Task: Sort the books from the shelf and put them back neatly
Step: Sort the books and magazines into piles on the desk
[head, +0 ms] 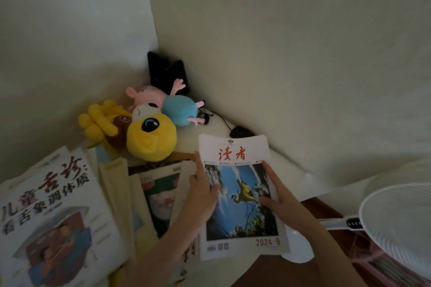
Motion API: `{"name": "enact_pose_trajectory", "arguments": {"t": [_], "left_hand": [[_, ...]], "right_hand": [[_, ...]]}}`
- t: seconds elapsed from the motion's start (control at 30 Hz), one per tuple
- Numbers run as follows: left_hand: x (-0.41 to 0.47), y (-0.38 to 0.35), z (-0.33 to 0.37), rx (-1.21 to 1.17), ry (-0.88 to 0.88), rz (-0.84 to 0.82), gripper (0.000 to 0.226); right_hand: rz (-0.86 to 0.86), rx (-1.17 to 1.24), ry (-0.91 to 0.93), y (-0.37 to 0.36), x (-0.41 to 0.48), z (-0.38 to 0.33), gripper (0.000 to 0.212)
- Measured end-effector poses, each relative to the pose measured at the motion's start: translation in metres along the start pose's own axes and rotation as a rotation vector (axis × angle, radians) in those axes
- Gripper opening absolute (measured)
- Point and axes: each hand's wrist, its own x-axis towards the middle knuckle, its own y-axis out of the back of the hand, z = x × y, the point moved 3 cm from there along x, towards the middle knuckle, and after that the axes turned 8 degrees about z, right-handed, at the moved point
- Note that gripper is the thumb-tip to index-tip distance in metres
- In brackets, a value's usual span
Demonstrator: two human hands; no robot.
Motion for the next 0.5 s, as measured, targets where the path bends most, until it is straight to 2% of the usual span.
{"name": "enact_pose_trajectory", "arguments": {"t": [0.13,0.23,0.3,0.43,0.5], "left_hand": [[0.004,-0.047,0.002,0.02,0.073,-0.123,0.09],[0.01,-0.073,-0.002,0.069,0.065,-0.17,0.094],[0.01,-0.085,-0.004,0.089,0.061,-0.18,0.088],[0.008,-0.098,-0.013,0.238,0.066,-0.232,0.089],[0.003,-0.095,-0.008,0.336,0.013,-0.206,0.08]], "right_hand": [[0.041,-0.075,-0.107,0.023,0.005,0.043,0.085],[0.065,-0.082,-0.184,0.035,0.008,0.071,0.085],[0.069,-0.089,-0.202,0.039,0.01,0.085,0.085],[0.103,-0.313,-0.238,0.04,0.013,0.108,0.085],[0.119,-0.392,-0.272,0.041,0.013,0.114,0.085]]}}
